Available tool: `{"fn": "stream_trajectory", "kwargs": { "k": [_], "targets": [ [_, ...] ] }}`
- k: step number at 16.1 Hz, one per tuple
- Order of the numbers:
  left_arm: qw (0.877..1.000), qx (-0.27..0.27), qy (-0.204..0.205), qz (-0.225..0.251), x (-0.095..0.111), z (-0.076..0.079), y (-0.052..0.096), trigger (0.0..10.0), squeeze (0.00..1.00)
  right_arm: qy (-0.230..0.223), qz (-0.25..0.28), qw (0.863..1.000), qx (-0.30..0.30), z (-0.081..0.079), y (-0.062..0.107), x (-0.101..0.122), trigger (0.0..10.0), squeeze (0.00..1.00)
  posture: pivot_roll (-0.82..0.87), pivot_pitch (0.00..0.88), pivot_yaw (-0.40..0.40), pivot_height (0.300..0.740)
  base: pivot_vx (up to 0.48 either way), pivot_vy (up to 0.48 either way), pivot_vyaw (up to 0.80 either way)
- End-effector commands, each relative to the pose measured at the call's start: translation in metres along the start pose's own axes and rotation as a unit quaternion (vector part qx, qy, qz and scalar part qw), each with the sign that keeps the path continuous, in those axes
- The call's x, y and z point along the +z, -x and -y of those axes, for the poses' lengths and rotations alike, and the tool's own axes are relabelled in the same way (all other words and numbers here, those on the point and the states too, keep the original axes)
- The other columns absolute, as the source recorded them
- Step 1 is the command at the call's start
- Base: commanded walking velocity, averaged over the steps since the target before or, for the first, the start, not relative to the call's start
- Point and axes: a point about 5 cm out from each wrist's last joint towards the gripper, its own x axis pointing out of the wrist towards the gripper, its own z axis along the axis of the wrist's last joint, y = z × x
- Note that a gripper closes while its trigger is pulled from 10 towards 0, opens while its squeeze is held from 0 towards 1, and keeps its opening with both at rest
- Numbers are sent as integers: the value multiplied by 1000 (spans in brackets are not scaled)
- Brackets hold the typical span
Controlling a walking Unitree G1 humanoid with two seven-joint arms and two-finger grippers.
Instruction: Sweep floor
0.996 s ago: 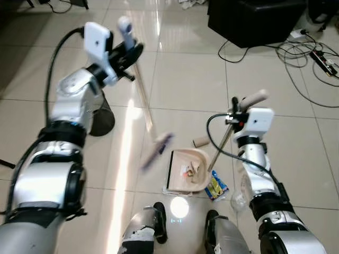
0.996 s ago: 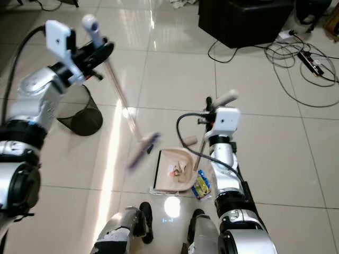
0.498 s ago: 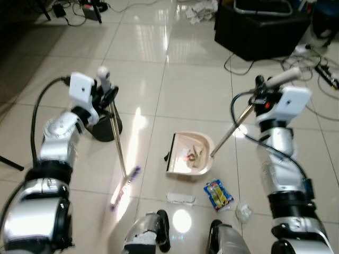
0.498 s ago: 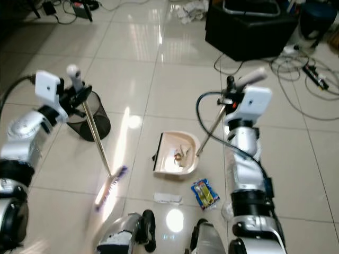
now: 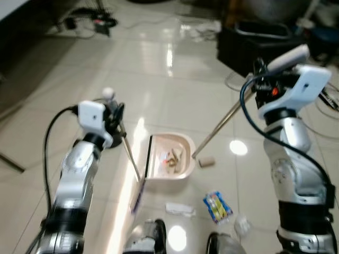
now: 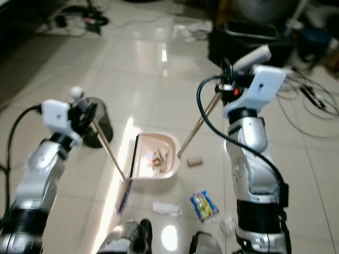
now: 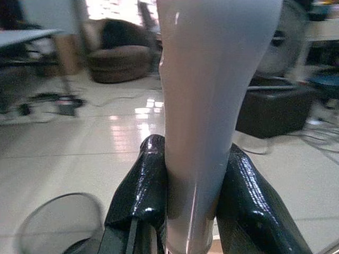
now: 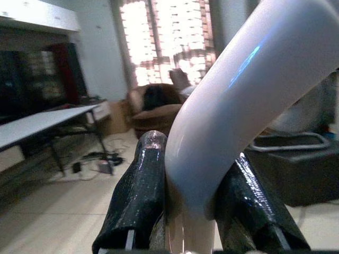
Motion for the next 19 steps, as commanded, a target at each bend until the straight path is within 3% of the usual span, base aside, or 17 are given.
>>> {"fn": "stream_trajectory", "kwargs": {
  "k": [1, 7, 11, 17, 19],
  "targets": [
    [999, 13, -26, 19, 12, -4, 1, 10000, 0, -24, 31, 999, 3, -3, -3, 19, 10000, 0, 26, 59, 56, 740, 0, 0, 800],
    [998, 25, -55, 8, 18, -10, 5, 10000, 0, -45, 35, 998, -19, 6, -8, 33, 10000, 0, 18, 55, 74, 740, 0, 0, 800],
    [998, 31, -46, 4, 15, -5, 2, 10000, 0, -54, 31, 998, -23, 4, -7, 32, 10000, 0, 14, 52, 69, 740, 62, 0, 730],
    [999, 26, -30, 4, 12, 8, -1, 10000, 0, -45, 33, 998, -12, -1, -13, 37, 10000, 0, 14, 57, 58, 740, 317, 0, 0],
    [999, 19, -27, 8, 14, 12, -2, 10000, 0, -41, 33, 999, -4, -4, -15, 38, 10000, 0, 15, 63, 57, 740, 399, 0, 622]
  ]
}}
